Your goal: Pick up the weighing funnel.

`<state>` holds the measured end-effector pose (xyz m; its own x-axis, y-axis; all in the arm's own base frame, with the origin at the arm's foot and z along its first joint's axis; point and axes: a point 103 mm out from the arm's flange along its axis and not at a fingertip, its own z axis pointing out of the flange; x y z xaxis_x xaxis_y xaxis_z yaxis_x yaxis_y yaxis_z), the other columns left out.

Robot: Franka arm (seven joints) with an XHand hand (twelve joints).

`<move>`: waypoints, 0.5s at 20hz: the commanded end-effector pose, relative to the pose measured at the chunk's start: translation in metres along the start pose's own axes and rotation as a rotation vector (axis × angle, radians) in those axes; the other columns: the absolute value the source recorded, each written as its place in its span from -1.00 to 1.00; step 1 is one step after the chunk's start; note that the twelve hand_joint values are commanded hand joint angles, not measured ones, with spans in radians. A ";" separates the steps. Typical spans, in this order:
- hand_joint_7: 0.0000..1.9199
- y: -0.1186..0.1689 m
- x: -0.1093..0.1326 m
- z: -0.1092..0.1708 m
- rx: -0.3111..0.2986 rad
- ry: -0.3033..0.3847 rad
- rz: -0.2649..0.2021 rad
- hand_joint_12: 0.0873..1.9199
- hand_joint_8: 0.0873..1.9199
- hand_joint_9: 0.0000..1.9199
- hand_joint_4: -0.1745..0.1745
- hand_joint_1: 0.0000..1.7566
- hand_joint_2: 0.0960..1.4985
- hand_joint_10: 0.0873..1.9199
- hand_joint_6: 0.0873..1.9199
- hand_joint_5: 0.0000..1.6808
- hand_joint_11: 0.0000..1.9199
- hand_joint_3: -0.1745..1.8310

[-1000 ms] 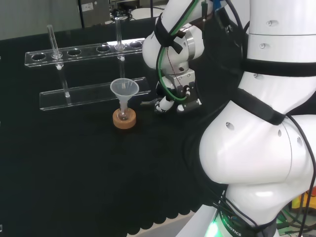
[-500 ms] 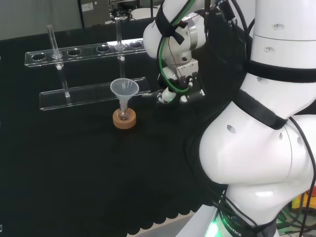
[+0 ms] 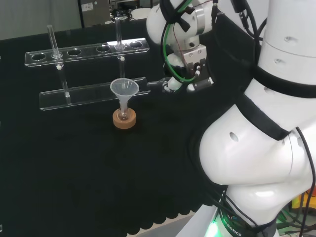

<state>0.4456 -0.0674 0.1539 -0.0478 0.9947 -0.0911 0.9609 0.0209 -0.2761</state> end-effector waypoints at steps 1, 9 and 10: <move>-0.31 -0.040 -0.010 -0.022 0.026 0.010 0.020 0.31 -0.26 -0.12 0.74 0.23 -0.08 -0.46 0.04 0.27 -0.56 -0.14; -0.31 -0.066 -0.017 -0.061 0.032 0.031 -0.010 0.31 -0.26 -0.12 0.74 0.23 -0.09 -0.46 0.04 0.27 -0.56 -0.13; -0.32 -0.068 -0.017 -0.065 0.034 0.029 -0.013 0.31 -0.26 -0.12 0.74 0.23 -0.09 -0.46 0.04 0.27 -0.56 -0.13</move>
<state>0.4222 -0.0815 0.1967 -0.0291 0.9958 -0.0873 0.9605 0.0037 -0.2782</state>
